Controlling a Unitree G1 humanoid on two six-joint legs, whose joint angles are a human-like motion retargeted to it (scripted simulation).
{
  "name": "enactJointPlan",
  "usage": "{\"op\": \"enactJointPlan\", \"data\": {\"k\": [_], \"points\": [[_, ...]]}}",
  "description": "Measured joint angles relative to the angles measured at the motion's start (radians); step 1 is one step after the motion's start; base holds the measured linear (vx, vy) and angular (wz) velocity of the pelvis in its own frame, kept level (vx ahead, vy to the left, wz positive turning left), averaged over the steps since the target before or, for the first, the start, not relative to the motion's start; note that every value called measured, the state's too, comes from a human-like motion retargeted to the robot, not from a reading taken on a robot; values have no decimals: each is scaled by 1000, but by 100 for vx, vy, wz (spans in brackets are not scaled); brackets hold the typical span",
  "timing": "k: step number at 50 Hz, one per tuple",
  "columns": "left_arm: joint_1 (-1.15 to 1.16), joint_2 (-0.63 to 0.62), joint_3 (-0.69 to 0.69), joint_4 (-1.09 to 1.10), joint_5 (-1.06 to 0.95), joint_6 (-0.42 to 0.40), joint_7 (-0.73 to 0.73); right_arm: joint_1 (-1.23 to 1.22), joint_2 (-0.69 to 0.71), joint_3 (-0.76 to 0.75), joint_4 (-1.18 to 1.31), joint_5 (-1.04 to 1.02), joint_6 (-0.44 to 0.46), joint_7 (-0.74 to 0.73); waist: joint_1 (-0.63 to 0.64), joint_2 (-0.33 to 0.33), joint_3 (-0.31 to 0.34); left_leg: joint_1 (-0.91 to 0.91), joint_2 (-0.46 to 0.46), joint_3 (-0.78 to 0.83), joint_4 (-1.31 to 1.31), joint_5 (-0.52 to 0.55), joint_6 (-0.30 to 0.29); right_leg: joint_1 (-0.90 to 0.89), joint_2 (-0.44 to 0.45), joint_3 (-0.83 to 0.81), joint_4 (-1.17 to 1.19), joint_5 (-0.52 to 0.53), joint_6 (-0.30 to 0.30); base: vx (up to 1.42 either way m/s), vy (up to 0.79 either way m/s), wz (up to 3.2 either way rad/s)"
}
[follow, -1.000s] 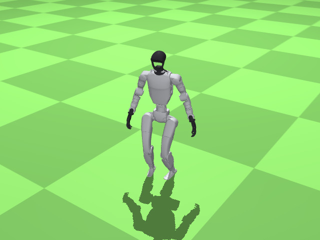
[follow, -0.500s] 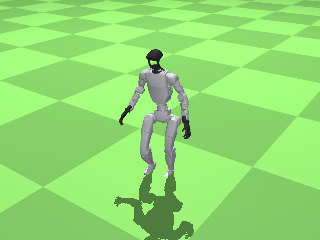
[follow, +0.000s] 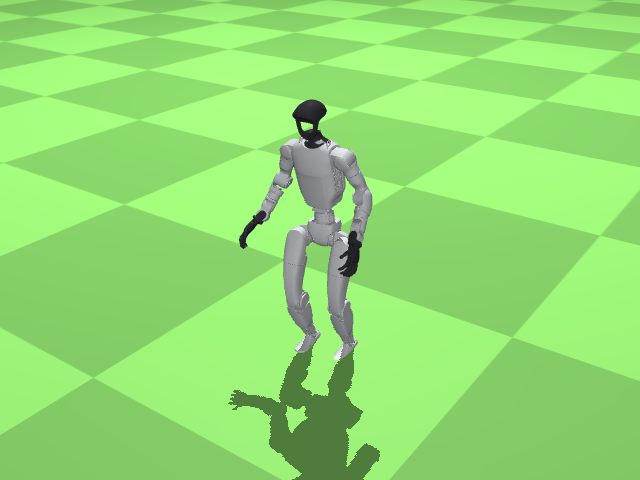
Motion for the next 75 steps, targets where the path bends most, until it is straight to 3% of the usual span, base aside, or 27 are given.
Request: {"op": "enactJointPlan", "data": {"k": [5, 7, 24, 39, 55, 60, 66, 68, 70, 75], "points": [[31, 7, -4, -18, -4, 1, -12, 2, -4, 8, -11, -11, -3, -6, -1, 2, 3, -18, 18, 14, 53, -26, 1, 4, 15, -1, 2, -4, 3, 1, 0, -4], [38, 13, -2, -26, -8, 4, -21, -8, -11, 13, -11, -11, -3, -5, 2, 22, -16, 0, 40, 14, -24, 1, 0, 28, 38, -2, -100, 42, 2, 5, -2, -22], [49, 29, -49, -115, 17, 2, -55, -44, -34, 108, 39, -41, 4, 34, 3, 3, -24, 35, 27, 68, -65, 1, 2, 6, 17, 9, -50, 9, 24, 0, 0, -3], [-159, 51, -123, -62, 58, 5, -38, -103, 21, 243, 142, -97, 25, 123, -17, -76, -48, 132, -57, 104, -288, 92, -4, -66, -72, 11, 72, -66, 42, 0, 0, 0], [-237, 53, -198, -168, 57, -5, -93, -128, 12, 202, 43, -58, 18, 106, -71, -152, -47, 254, -99, 175, -510, 183, -18, -111, -113, 17, 151, -115, 83, 4, -6, -22], [-213, 72, -221, -207, 47, 4, -149, -127, -13, 177, -6, -38, 18, 121, -79, -164, -32, 240, -79, 209, -392, 131, -14, -71, -94, 36, 136, -121, 83, 10, -9, -37], [-167, 110, -240, -225, 29, 21, -222, -119, -25, 172, 2, -24, 28, 157, -68, -158, 15, 62, 32, 306, 124, -29, 22, 11, -46, 44, 118, -135, 61, 11, -9, -28], [-150, 124, -247, -234, 21, 27, -250, -115, -20, 177, 24, -24, 36, 173, -48, -132, 33, -26, 93, 280, 331, -91, 42, 32, 5, 45, 109, -133, 50, 12, -8, -50], [-141, 146, -255, -253, 3, 37, -290, -125, -11, 170, 68, -23, 45, 198, -1, -18, 24, -173, 247, 225, 538, -163, 44, 55, 151, 35, -29, -55, 28, 17, -5, -63], [-83, 161, -269, -289, -35, 52, -345, -130, 10, 175, 194, -15, 66, 249, 85, 2, 17, -297, 234, 187, 525, -190, 66, 108, 186, 81, -107, -20, 41, 24, -1, -55]]}}
